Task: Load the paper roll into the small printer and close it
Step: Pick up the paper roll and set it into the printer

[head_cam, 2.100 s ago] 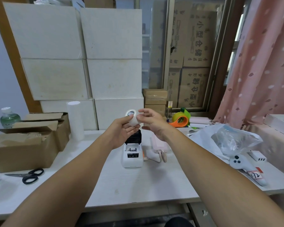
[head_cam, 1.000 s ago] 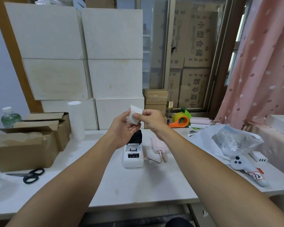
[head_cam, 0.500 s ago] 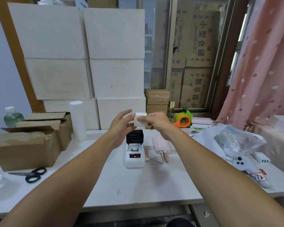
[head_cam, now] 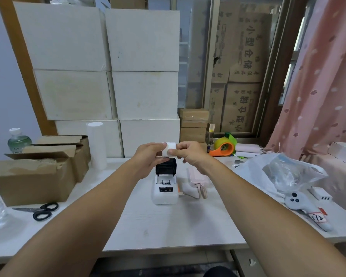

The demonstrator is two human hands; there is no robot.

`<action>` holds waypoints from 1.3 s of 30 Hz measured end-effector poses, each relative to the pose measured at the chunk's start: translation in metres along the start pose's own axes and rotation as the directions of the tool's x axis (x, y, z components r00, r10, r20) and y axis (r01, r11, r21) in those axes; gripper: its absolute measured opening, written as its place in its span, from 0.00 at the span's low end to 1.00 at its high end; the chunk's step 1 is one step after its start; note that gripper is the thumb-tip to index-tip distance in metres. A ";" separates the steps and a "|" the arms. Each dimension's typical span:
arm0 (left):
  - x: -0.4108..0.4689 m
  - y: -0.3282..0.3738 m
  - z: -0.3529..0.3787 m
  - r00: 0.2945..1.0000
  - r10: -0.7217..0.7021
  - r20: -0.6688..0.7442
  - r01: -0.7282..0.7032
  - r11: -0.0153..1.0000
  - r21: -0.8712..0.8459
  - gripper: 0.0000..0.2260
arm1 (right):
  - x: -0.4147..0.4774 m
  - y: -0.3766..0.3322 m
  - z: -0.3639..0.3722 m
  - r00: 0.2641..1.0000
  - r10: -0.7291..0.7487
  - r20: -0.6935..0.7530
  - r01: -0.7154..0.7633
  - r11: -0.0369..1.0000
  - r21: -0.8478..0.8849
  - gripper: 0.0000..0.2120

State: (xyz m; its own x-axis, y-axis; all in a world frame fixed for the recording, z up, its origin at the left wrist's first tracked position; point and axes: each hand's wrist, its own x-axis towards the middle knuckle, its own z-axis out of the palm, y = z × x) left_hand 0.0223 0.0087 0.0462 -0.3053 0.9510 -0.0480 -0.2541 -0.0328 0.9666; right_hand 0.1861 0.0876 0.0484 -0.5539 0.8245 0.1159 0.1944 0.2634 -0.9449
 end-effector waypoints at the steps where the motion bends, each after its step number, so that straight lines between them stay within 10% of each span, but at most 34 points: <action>1: 0.001 -0.001 -0.002 1.000 -0.009 -0.013 0.009 1.000 0.022 0.12 | 0.000 0.002 0.000 0.999 0.027 0.017 -0.027 1.000 -0.001 0.16; 18: 0.016 -0.045 -0.018 0.997 -0.059 -0.045 0.066 0.980 0.186 0.15 | 0.022 0.053 0.009 0.983 0.179 0.049 -0.179 0.984 0.011 0.15; 24: 0.029 -0.068 -0.041 0.950 0.034 -0.310 0.146 0.830 0.539 0.20 | 0.024 0.069 0.009 0.966 0.257 0.020 -0.257 0.959 0.123 0.17; 39: 0.022 -0.081 -0.027 0.967 0.026 -0.253 0.201 0.533 0.822 0.17 | 0.028 0.091 0.016 0.916 0.380 0.127 -0.401 0.869 0.290 0.11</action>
State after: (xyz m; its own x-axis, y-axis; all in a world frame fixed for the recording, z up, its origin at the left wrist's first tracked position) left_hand 0.0116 0.0244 -0.0402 -0.5343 0.8410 -0.0855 0.5572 0.4264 0.7125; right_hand 0.1753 0.1268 -0.0394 -0.5362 0.7920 -0.2920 0.1560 -0.2470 -0.9564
